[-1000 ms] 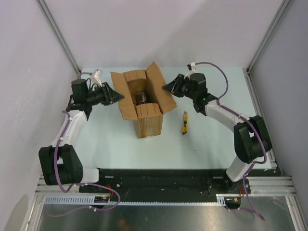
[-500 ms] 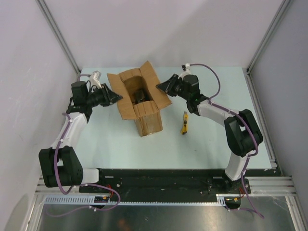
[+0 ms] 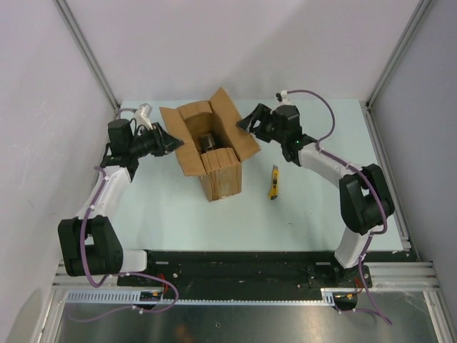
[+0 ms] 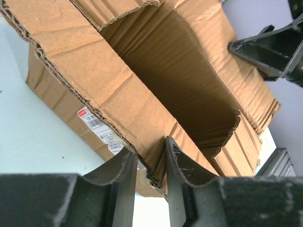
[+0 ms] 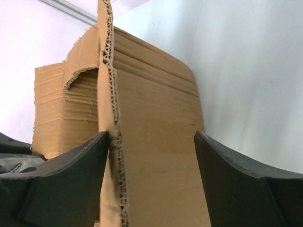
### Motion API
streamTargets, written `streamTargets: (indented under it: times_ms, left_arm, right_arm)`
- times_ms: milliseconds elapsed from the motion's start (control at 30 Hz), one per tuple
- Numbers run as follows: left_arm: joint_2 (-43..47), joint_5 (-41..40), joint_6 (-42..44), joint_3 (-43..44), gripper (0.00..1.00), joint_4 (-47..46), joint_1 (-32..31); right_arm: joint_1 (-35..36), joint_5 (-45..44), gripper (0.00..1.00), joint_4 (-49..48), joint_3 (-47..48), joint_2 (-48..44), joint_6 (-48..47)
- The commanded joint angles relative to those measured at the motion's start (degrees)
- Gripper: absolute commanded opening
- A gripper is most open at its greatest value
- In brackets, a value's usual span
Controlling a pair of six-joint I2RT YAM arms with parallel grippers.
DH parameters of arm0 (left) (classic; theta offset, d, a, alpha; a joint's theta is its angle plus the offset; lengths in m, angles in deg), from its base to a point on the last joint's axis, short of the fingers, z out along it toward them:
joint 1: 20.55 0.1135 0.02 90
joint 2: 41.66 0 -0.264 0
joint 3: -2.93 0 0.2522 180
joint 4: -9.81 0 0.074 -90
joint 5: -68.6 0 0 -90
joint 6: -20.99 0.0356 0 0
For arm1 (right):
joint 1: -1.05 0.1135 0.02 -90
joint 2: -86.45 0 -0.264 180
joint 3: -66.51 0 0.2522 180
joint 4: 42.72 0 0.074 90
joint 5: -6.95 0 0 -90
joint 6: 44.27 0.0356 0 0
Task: Unpack the express box
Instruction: Open the express box at the center of the board.
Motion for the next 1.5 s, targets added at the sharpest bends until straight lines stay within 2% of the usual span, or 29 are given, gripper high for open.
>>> streamTargets:
  times_ms: [0,67,133,167,233,267,333,367,433,533,667,933,1067,1267,1467]
  left_arm:
    - [-3.06,-0.51,4.57,-2.66,0.0,10.25,-3.2]
    - [-2.88,-0.42,4.22,-2.49,0.0,9.99,-3.2]
    - [-2.97,-0.16,4.04,-2.57,0.0,9.73,-3.2]
    - [-3.14,-0.07,3.69,-2.66,0.0,9.47,-3.29]
    - [-3.23,0.1,3.43,-2.84,0.0,9.03,-4.96]
    - [-3.23,0.1,3.16,-2.92,0.0,8.94,-5.31]
    - [-3.23,0.28,2.9,-2.93,0.0,8.76,-5.66]
    - [-3.14,0.11,2.9,-2.93,0.0,8.67,-5.83]
    - [-3.06,-0.07,2.72,-3.01,0.0,8.58,-5.92]
    - [-3.14,0.02,2.63,-3.01,0.0,8.41,-5.92]
    - [-2.97,0.37,2.63,-3.28,0.0,8.32,-6.01]
    - [-3.23,0.54,2.46,-3.45,0.0,8.06,-6.19]
    - [-3.76,0.11,2.11,-3.71,0.0,8.06,-6.19]
    - [-4.64,-0.16,1.67,-3.89,0.0,7.97,-6.19]
    - [-4.81,-0.07,1.75,-3.89,0.0,8.06,-6.19]
  right_arm:
    - [-0.79,-1.45,0.8,16.22,7.1,-5.07,-11.01]
    - [1.04,-3.11,0.83,18.77,11.67,-6.49,-14.96]
    - [3.42,-4.35,0.84,22.46,15.62,-5.98,-22.94]
    - [4.82,-6.96,0.84,27.35,20.78,-5.28,-25.85]
    - [10.09,-11.89,0.83,31.6,24.85,-3.09,-33.41]
    - [12.11,-17.22,0.83,34.14,27.22,-2.64,-35.09]
    - [16.86,-22.0,0.82,34.34,27.95,-1.85,-39.91]
    - [18.44,-27.15,0.82,33.73,28.21,-1.75,-41.42]
    - [21.86,-29.48,0.81,32.5,28.21,-1.49,-44.67]
    - [22.85,-32.12,0.78,35.12,32.24,1.57,-44.69]
    - [23.03,-39.92,0.77,42.33,36.56,6.33,-46.25]
    - [24.08,-53.02,0.82,43.57,37.96,10.02,-51.18]
    - [25.14,-57.08,0.84,41.2,37.71,9.94,-53.91]
    - [25.4,-57.61,0.85,37.6,37.26,7.74,-56.11]
    - [23.82,-57.96,0.85,41.98,37.7,10.28,-52.78]
